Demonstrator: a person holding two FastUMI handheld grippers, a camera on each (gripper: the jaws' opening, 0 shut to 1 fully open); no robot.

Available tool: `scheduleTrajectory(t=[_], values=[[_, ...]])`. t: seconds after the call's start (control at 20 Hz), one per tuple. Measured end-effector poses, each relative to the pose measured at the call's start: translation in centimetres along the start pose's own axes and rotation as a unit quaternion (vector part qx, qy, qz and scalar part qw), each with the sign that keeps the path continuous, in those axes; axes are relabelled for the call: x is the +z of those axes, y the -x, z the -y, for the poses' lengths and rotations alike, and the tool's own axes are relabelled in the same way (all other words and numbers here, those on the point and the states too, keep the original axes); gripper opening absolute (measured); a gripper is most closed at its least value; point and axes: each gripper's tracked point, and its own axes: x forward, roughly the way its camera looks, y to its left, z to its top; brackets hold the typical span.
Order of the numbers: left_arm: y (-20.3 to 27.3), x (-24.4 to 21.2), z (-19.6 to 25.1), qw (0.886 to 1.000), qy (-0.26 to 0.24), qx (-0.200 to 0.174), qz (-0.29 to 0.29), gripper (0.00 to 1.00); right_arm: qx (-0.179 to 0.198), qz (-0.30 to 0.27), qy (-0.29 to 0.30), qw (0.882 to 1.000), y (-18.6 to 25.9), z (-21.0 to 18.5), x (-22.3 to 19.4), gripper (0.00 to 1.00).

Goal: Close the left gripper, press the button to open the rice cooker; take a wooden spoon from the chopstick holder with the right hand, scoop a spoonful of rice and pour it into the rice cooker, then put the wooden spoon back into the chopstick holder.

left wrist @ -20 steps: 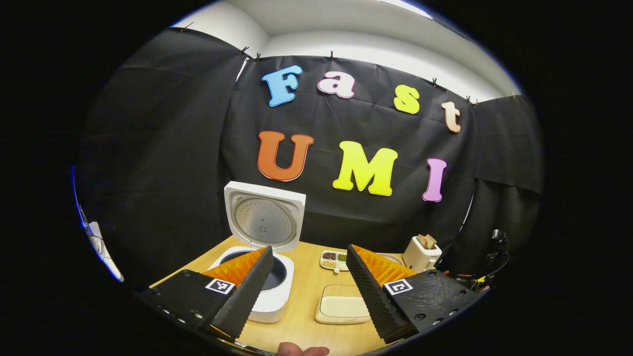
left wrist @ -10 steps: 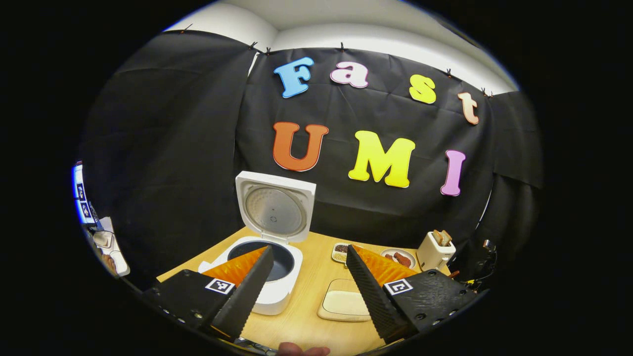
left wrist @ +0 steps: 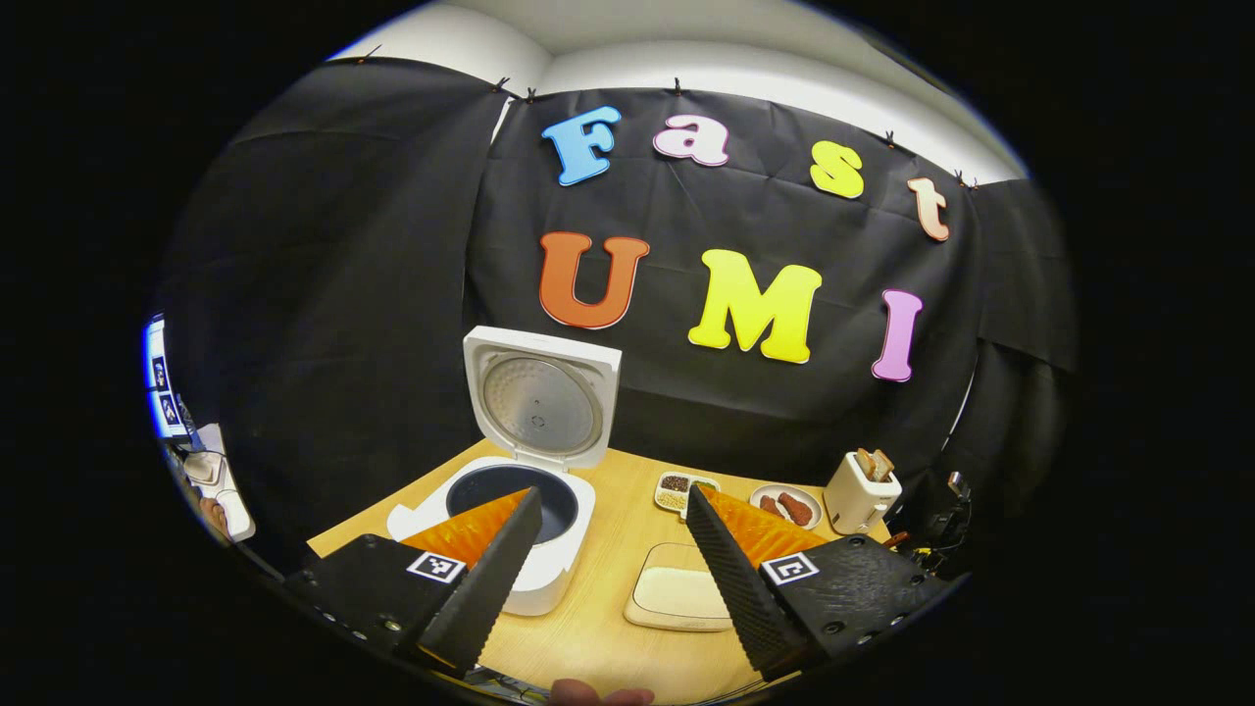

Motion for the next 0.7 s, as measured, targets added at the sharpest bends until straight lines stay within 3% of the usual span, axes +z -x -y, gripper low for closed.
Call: scheduleTrajectory(t=[0.3,0.5,0.7], values=[[0.9,0.1,-1.9,1.000,0.006,0.004,0.009,0.94,-0.016,0.018,0.007,1.000,1.4,-1.1,0.8,0.20],[1.1,0.6,-3.8,1.000,0.005,-0.008,0.017,0.94,-0.046,0.059,0.071,0.995,3.6,-2.7,3.5,0.12],[1.1,0.4,-6.6,0.999,-0.009,-0.035,0.019,0.94,-0.044,0.088,0.116,0.988,8.0,-8.1,5.5,0.13]])
